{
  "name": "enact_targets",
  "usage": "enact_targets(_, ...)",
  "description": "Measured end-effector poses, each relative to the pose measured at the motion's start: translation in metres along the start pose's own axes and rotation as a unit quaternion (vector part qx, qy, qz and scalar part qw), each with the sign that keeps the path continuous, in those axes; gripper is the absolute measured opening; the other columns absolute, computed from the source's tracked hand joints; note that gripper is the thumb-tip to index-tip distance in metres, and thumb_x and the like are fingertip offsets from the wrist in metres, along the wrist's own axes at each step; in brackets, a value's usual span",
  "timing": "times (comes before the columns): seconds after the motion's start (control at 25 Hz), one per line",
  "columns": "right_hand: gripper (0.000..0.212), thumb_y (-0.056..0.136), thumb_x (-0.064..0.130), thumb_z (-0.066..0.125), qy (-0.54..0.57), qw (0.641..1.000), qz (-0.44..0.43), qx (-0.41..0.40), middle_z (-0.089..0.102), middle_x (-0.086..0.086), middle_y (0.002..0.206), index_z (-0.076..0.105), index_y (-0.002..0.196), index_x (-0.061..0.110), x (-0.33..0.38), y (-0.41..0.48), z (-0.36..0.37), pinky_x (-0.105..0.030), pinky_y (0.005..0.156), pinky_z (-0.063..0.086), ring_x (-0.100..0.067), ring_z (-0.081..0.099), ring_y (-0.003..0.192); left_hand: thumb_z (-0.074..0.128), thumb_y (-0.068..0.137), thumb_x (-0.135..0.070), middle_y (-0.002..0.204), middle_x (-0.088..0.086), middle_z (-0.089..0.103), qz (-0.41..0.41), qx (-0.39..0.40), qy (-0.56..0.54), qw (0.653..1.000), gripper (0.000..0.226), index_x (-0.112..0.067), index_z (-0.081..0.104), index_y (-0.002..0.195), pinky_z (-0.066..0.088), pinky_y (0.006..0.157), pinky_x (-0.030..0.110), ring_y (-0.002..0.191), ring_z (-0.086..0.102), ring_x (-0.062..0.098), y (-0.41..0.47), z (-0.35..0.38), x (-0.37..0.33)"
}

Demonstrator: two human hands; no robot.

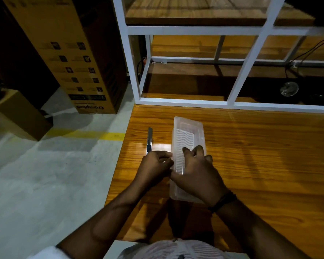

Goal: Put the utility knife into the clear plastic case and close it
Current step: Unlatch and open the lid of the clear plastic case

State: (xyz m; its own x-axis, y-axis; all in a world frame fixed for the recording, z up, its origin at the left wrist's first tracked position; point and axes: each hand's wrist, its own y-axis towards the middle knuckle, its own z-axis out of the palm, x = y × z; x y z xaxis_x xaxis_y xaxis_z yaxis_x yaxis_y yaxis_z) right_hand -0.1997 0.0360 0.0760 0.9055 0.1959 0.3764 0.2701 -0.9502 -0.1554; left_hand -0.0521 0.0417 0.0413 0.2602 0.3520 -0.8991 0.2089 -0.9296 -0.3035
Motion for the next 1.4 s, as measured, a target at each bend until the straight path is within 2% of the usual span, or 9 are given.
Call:
enact_targets(0.32, 0.092, 0.079, 0.073, 0.046, -0.17, 0.985, -0.021, -0.036, 0.037, -0.015, 0.146, 0.035, 0.149, 0.015, 0.018, 0.002, 0.018, -0.049, 0.082, 0.048, -0.044, 0.04, 0.121, 0.058, 0.083, 0.0, 0.085, 0.009, 0.082, -0.007, -0.039, 0.037, 0.999, 0.033, -0.014, 0.084, 0.097, 0.055, 0.064, 0.029, 0.068, 0.072, 0.019, -0.001, -0.006, 0.006)
enact_targets(0.6, 0.076, 0.078, 0.067, 0.056, -0.06, 0.997, -0.038, -0.018, 0.047, -0.012, 0.131, 0.05, 0.135, 0.017, 0.002, 0.001, 0.0, -0.045, 0.081, 0.053, -0.041, 0.051, 0.115, 0.066, 0.083, -0.005, 0.077, 0.0, 0.077, -0.023, -0.072, 0.042, 0.996, 0.022, -0.016, 0.081, 0.094, 0.063, 0.063, 0.03, 0.066, 0.073, 0.011, 0.001, 0.002, 0.006)
enact_targets(0.68, 0.065, 0.078, 0.064, 0.058, -0.029, 0.997, -0.05, -0.041, 0.054, -0.011, 0.118, 0.058, 0.122, 0.015, -0.003, -0.002, -0.004, -0.04, 0.075, 0.052, -0.039, 0.06, 0.105, 0.067, 0.082, -0.005, 0.069, -0.008, 0.073, -0.021, -0.073, 0.05, 0.996, 0.02, -0.021, 0.079, 0.083, 0.061, 0.054, 0.024, 0.055, 0.069, -0.001, 0.0, 0.007, 0.003)
enact_targets(0.76, 0.059, 0.079, 0.061, 0.057, -0.058, 0.995, -0.06, -0.058, 0.057, -0.011, 0.113, 0.061, 0.116, 0.014, -0.002, -0.005, -0.004, -0.035, 0.071, 0.05, -0.037, 0.063, 0.099, 0.063, 0.08, -0.004, 0.064, -0.01, 0.07, -0.025, -0.083, 0.068, 0.994, 0.027, -0.027, 0.072, 0.07, 0.051, 0.041, 0.016, 0.047, 0.065, -0.004, -0.001, 0.01, 0.001)
enact_targets(0.88, 0.054, 0.085, 0.049, 0.053, -0.158, 0.984, -0.065, -0.056, 0.056, -0.013, 0.116, 0.058, 0.12, 0.009, 0.011, -0.005, 0.007, -0.038, 0.077, 0.054, -0.037, 0.06, 0.1, 0.058, 0.08, -0.004, 0.068, 0.0, 0.07, -0.042, -0.073, 0.074, 0.994, 0.025, -0.025, 0.067, 0.069, 0.05, 0.048, 0.02, 0.054, 0.066, 0.012, 0.001, 0.01, 0.002)
enact_targets(1.04, 0.044, 0.086, 0.037, 0.053, -0.172, 0.981, -0.067, -0.059, 0.059, -0.015, 0.114, 0.06, 0.118, 0.007, 0.017, 0.007, 0.011, -0.041, 0.08, 0.055, -0.037, 0.061, 0.102, 0.06, 0.085, -0.008, 0.075, 0.005, 0.07, -0.067, -0.031, 0.056, 0.996, 0.014, -0.019, 0.07, 0.085, 0.057, 0.065, 0.033, 0.071, 0.068, 0.025, 0.006, 0.006, 0.0)
enact_targets(1.24, 0.042, 0.087, 0.047, 0.057, -0.088, 0.984, -0.105, -0.118, 0.069, -0.013, 0.099, 0.066, 0.106, 0.01, 0.01, 0.002, -0.006, -0.03, 0.061, 0.039, -0.032, 0.068, 0.086, 0.063, 0.089, -0.009, 0.087, 0.011, 0.076, -0.076, -0.019, 0.007, 0.997, 0.01, -0.009, 0.071, 0.095, 0.066, 0.074, 0.046, 0.08, 0.075, 0.03, 0.008, 0.005, 0.003)
enact_targets(1.32, 0.04, 0.085, 0.042, 0.066, -0.032, 0.977, -0.133, -0.161, 0.072, -0.017, 0.088, 0.07, 0.1, 0.005, -0.001, -0.001, -0.017, -0.03, 0.058, 0.045, -0.036, 0.069, 0.075, 0.066, 0.09, -0.009, 0.091, 0.016, 0.076, -0.079, -0.01, -0.018, 0.997, 0.008, -0.006, 0.07, 0.096, 0.065, 0.075, 0.052, 0.082, 0.076, 0.034, 0.008, 0.004, 0.005)
enact_targets(1.4, 0.034, 0.084, 0.033, 0.067, 0.024, 0.971, -0.141, -0.192, 0.074, -0.02, 0.088, 0.073, 0.102, 0.004, -0.013, -0.004, -0.028, -0.039, 0.06, 0.057, -0.038, 0.07, 0.075, 0.069, 0.089, -0.01, 0.096, 0.02, 0.075, -0.075, 0.003, -0.028, 0.997, 0.008, -0.005, 0.068, 0.096, 0.064, 0.079, 0.054, 0.087, 0.076, 0.038, 0.008, 0.002, 0.006)
